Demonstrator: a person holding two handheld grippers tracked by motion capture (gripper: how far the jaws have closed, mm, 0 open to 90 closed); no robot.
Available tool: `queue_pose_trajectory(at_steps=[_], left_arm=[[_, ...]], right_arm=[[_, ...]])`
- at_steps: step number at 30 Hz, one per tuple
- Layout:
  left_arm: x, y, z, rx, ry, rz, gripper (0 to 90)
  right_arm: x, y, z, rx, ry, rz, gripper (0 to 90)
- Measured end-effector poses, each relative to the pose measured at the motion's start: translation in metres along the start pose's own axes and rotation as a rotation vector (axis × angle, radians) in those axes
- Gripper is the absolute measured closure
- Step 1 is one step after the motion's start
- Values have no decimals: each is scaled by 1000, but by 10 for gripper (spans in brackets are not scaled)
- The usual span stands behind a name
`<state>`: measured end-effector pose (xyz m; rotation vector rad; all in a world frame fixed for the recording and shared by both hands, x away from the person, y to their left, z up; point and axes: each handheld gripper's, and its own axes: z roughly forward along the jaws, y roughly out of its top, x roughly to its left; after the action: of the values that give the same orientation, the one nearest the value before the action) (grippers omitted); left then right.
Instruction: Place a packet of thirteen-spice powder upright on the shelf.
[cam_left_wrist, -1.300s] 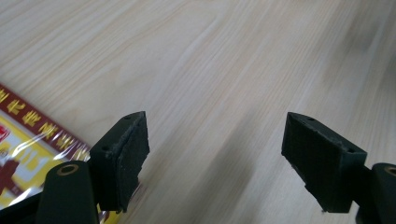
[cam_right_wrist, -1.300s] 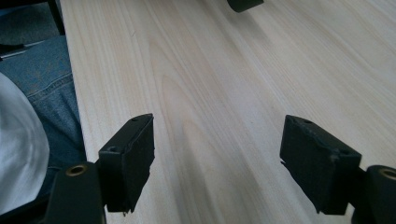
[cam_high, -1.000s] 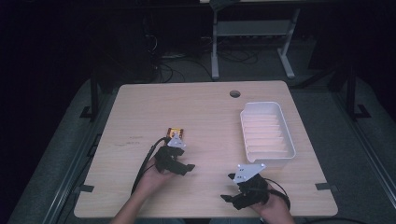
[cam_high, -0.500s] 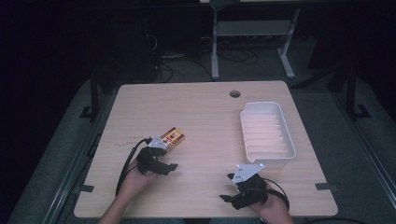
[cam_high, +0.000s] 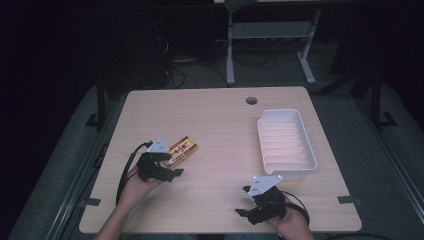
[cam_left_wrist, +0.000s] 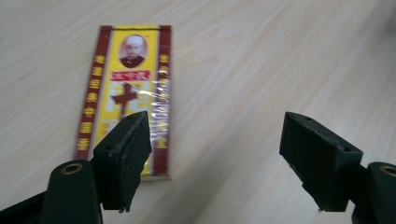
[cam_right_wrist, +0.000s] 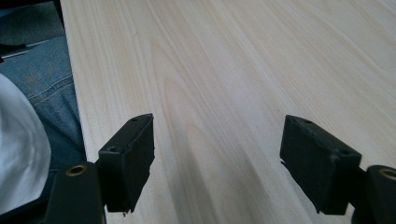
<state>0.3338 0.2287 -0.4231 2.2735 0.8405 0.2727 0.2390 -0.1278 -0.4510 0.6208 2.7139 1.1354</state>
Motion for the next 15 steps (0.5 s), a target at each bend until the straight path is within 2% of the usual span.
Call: queue_pose_trajectory(at_steps=[8, 9, 11, 15], left_arm=[[22, 2, 2, 11, 47, -31, 220], [28, 2, 5, 22, 49, -41, 221], [30, 1, 6, 26, 57, -43, 221], [39, -2, 13, 53, 56, -75, 212]], right_arm=[[0, 0, 0, 3, 4, 0, 253], [0, 0, 0, 3, 4, -1, 253], [0, 0, 1, 4, 5, -3, 253], [1, 0, 1, 3, 6, -6, 253]])
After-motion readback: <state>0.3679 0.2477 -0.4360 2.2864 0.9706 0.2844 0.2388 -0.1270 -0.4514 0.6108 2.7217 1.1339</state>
